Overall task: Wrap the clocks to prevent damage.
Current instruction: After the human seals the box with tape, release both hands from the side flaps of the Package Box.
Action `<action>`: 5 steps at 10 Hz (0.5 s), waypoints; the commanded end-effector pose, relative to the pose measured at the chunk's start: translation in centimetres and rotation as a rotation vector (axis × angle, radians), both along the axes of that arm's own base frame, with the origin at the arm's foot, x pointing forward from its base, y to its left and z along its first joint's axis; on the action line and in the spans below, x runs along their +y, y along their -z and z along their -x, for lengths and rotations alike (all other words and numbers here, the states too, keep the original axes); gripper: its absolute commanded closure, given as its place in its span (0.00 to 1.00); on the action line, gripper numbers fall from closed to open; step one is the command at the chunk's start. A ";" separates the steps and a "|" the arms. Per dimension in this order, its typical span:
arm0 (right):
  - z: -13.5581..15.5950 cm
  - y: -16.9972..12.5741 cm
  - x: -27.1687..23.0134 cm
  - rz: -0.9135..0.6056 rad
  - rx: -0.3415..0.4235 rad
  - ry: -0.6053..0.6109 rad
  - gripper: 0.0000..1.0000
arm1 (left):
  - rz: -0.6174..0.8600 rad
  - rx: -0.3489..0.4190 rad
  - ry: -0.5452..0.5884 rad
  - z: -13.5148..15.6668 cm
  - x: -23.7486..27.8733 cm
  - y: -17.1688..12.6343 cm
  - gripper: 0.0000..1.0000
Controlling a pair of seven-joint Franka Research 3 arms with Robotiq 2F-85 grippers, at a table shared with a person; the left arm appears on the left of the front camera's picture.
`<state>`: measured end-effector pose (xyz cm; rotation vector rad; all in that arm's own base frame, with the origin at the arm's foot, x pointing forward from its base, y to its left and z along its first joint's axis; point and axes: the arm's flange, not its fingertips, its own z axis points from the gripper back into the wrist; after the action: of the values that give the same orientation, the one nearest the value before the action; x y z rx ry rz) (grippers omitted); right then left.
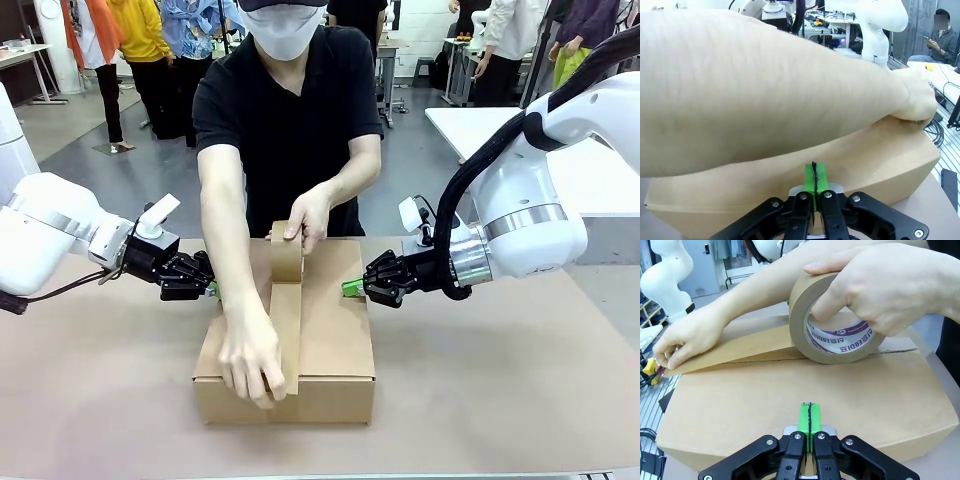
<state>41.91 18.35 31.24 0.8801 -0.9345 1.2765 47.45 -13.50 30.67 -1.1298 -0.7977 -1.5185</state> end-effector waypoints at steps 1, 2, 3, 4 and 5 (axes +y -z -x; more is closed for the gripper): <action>0.0 0.3 0.1 0.004 0.005 0.001 0.99 | -0.007 0.000 -0.002 0.0 0.0 0.3 1.00; 0.0 0.3 0.1 0.004 0.005 0.001 0.99 | -0.007 0.000 -0.002 0.0 0.0 0.3 1.00; 0.0 0.3 0.1 0.004 0.005 0.001 0.99 | -0.007 0.000 -0.002 0.0 0.0 0.3 1.00; 0.0 0.3 0.1 0.004 0.005 0.001 0.99 | -0.007 0.000 -0.002 0.0 0.0 0.3 1.00; 0.0 0.3 0.1 0.004 0.005 0.001 0.99 | -0.007 0.000 -0.002 0.0 0.0 0.3 1.00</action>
<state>41.91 18.35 31.22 0.8803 -0.9341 1.2763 47.45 -13.50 30.66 -1.1301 -0.7974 -1.5183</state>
